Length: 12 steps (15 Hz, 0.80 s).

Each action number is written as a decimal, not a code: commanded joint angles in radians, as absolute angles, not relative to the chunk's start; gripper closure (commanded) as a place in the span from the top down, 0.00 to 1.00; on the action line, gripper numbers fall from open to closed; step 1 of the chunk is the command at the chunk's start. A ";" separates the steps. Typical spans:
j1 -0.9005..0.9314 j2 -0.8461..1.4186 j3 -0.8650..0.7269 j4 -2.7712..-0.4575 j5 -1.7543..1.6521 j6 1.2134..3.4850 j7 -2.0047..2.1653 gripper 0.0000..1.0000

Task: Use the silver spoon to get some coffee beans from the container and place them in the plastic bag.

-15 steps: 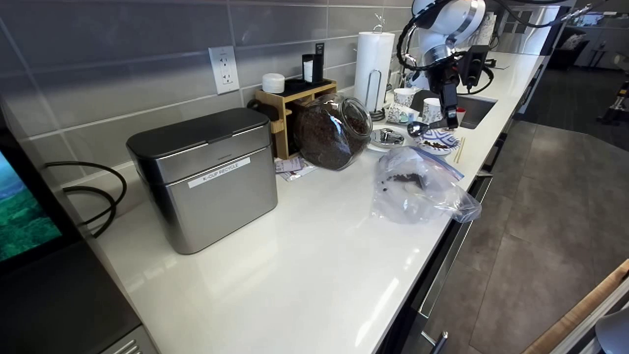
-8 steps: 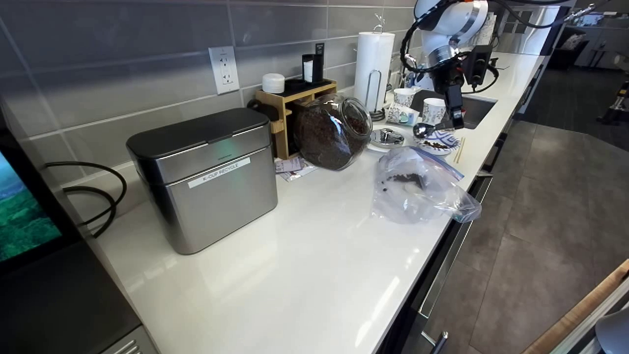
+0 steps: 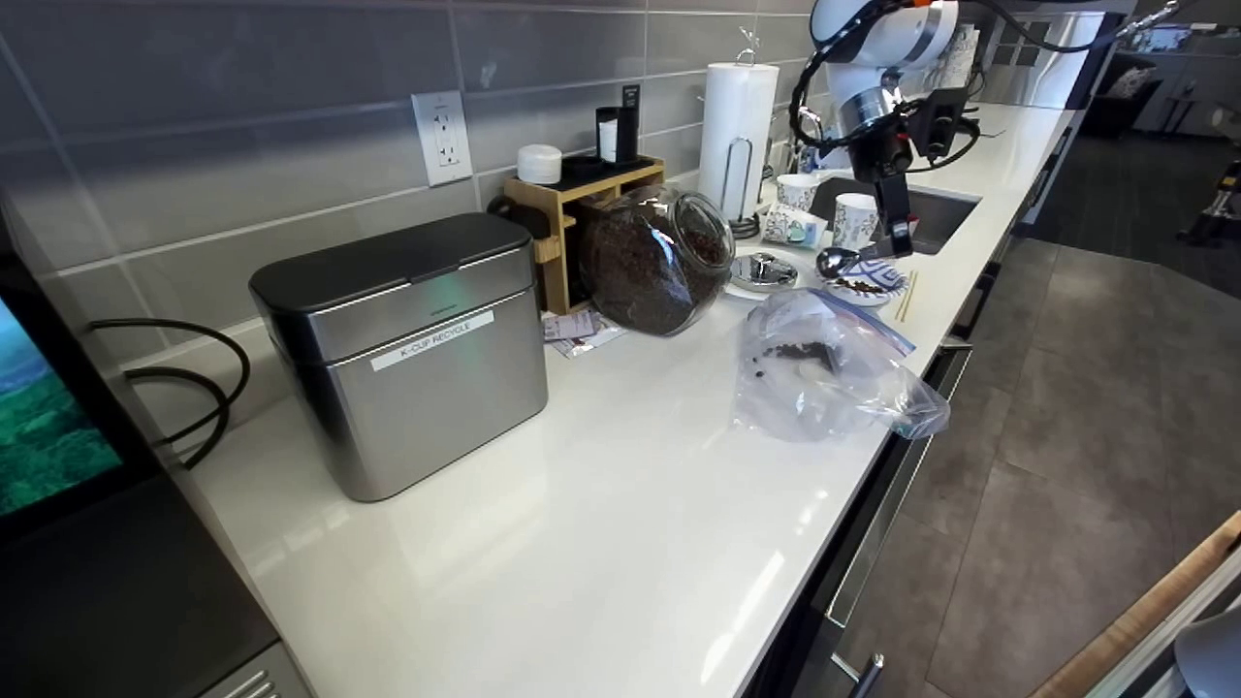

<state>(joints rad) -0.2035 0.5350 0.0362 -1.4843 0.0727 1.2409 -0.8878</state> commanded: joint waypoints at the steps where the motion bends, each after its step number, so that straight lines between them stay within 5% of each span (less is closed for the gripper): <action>1: -0.166 0.486 0.035 -1.559 0.038 1.329 -0.883 0.01; 12: -0.087 0.473 0.046 -1.613 -0.103 1.345 -0.883 0.01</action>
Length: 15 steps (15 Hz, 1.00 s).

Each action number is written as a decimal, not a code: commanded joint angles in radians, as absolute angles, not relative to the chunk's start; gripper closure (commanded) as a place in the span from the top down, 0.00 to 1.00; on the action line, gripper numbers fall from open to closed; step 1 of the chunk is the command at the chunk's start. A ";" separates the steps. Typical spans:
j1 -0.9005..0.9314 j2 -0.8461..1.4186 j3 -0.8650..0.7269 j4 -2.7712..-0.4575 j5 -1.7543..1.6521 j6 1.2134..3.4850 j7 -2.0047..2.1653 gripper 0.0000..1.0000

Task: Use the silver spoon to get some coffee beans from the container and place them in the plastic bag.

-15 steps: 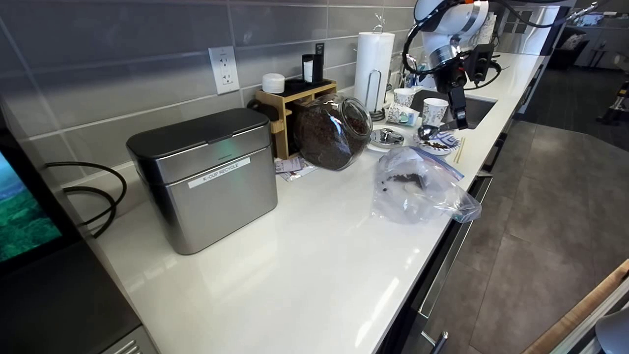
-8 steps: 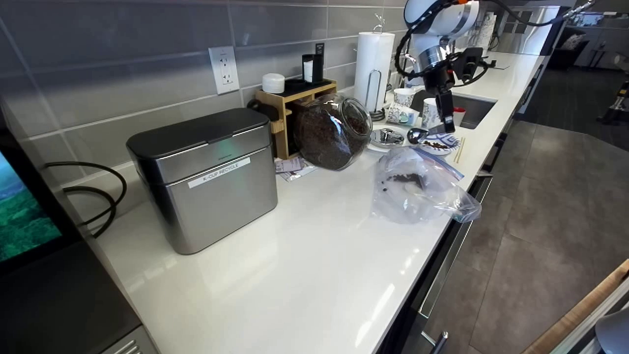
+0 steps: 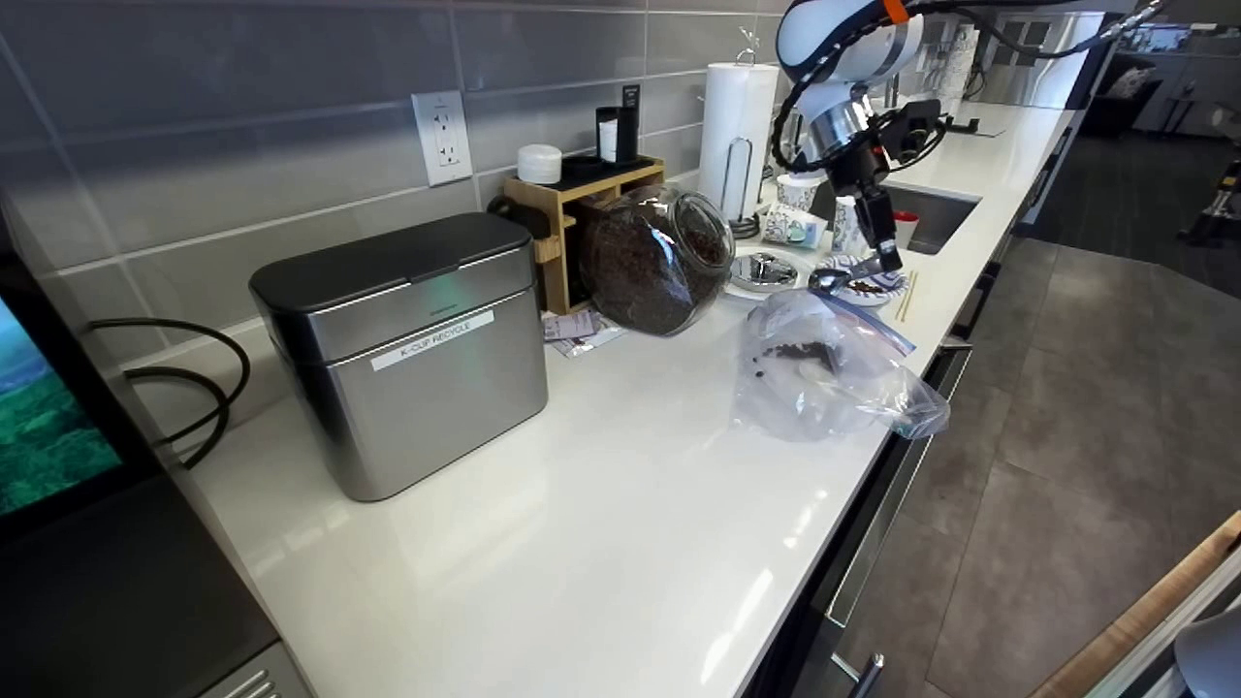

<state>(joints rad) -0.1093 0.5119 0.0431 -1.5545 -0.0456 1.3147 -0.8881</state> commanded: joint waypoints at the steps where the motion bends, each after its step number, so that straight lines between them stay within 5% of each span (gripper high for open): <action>1: -0.081 0.468 0.048 -1.622 -0.118 1.355 -0.880 0.01; 15: -0.050 0.297 0.067 -1.885 -0.121 1.671 -0.827 0.01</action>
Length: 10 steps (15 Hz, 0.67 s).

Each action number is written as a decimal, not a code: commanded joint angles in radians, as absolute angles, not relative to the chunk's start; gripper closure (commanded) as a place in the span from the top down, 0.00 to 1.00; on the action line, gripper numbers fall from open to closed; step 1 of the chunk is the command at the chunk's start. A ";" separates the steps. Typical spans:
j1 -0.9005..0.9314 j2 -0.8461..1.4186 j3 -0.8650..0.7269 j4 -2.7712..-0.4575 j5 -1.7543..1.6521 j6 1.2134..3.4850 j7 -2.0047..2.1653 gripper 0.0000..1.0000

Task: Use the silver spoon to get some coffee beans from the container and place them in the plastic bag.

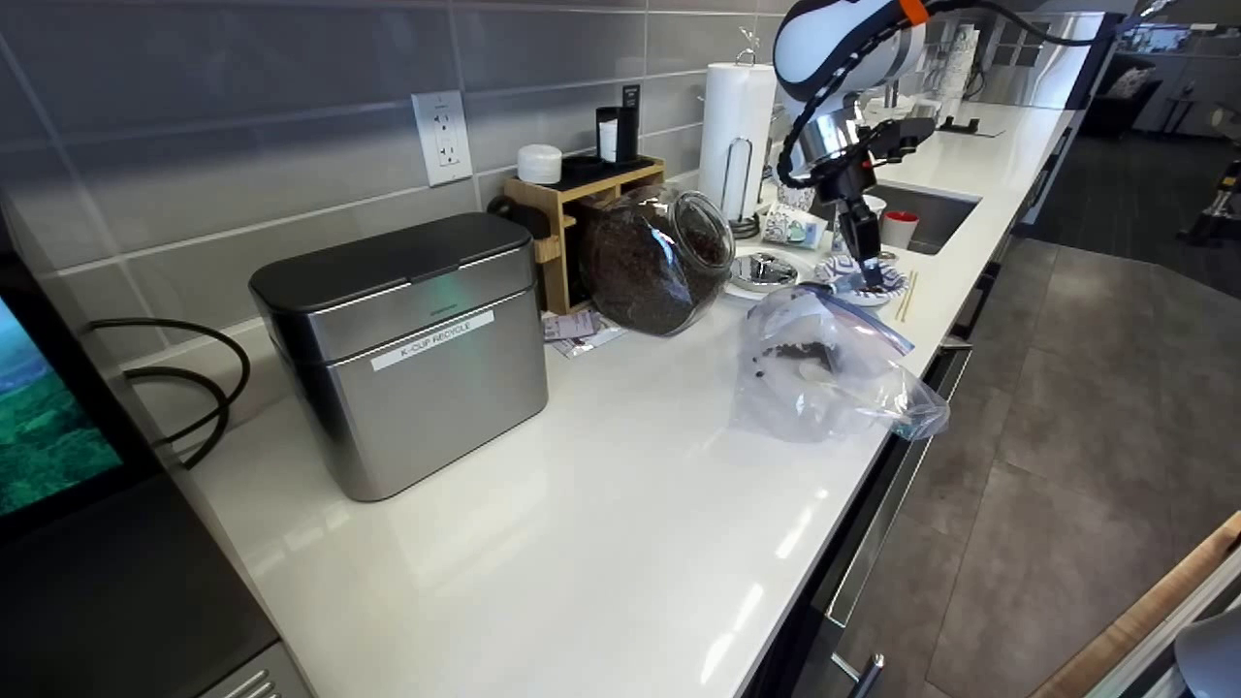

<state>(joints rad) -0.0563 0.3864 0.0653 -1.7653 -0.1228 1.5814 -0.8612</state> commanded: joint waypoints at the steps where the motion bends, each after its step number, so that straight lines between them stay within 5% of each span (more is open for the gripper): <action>1: -0.047 0.278 0.067 -1.912 -0.120 1.701 -0.818 0.01; 10: -0.026 0.152 0.064 -2.089 -0.127 1.901 -0.743 0.01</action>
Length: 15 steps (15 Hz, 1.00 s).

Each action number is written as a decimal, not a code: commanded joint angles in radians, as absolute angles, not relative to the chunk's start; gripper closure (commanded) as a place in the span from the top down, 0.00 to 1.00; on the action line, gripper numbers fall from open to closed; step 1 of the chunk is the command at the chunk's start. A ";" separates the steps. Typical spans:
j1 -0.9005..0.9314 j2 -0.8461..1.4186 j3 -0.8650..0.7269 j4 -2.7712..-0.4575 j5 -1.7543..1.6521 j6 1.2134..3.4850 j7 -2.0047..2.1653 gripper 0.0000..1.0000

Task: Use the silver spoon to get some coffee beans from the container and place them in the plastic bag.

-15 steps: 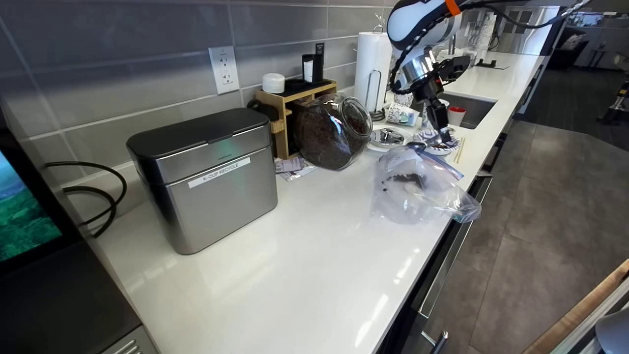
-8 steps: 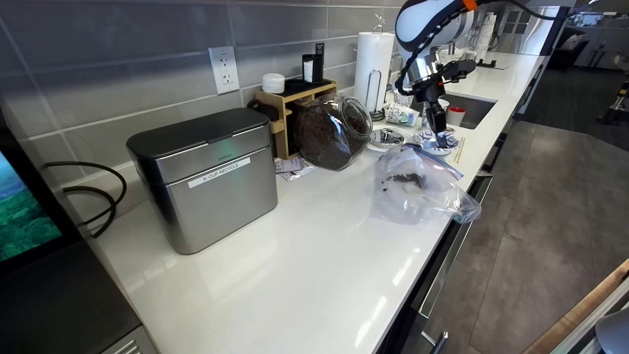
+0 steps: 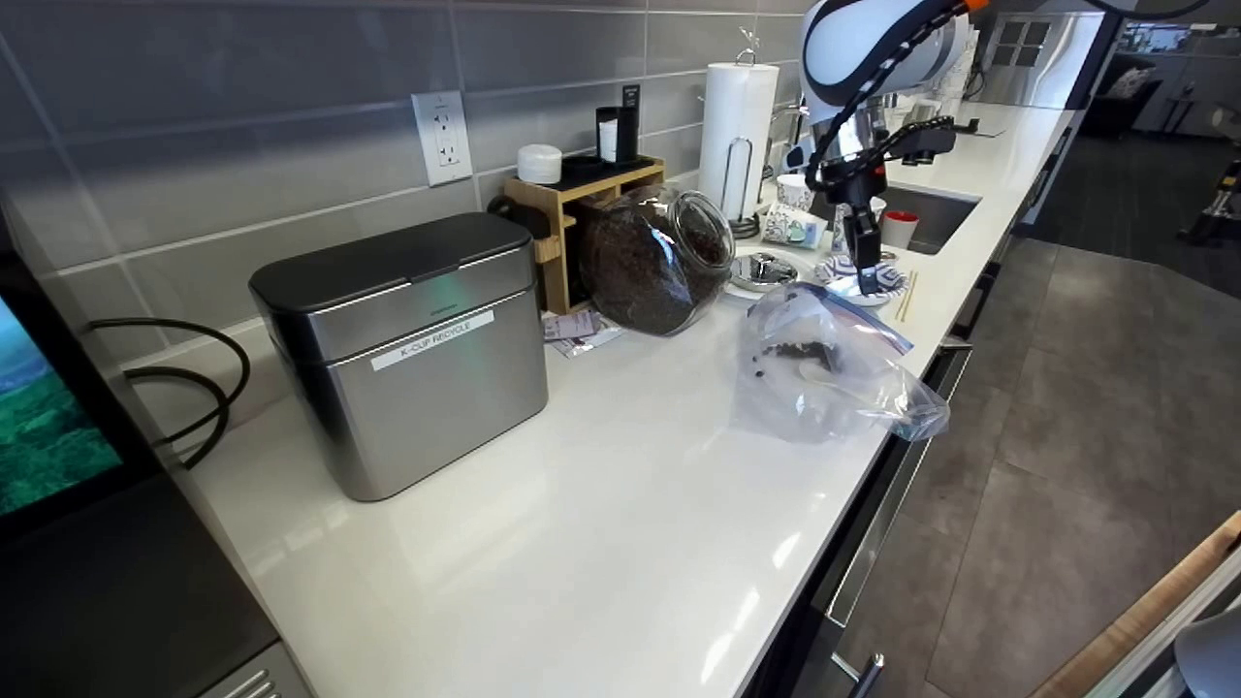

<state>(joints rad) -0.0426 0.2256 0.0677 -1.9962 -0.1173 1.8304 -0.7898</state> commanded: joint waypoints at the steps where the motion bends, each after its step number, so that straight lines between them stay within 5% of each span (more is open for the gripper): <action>1: -0.020 0.135 0.064 -2.108 -0.139 1.921 -0.725 0.01; 15: 0.024 0.006 0.062 -2.274 -0.269 2.126 -0.505 0.01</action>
<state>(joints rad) 0.0097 0.0493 0.0677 -2.2204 -0.2275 2.0875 -0.5548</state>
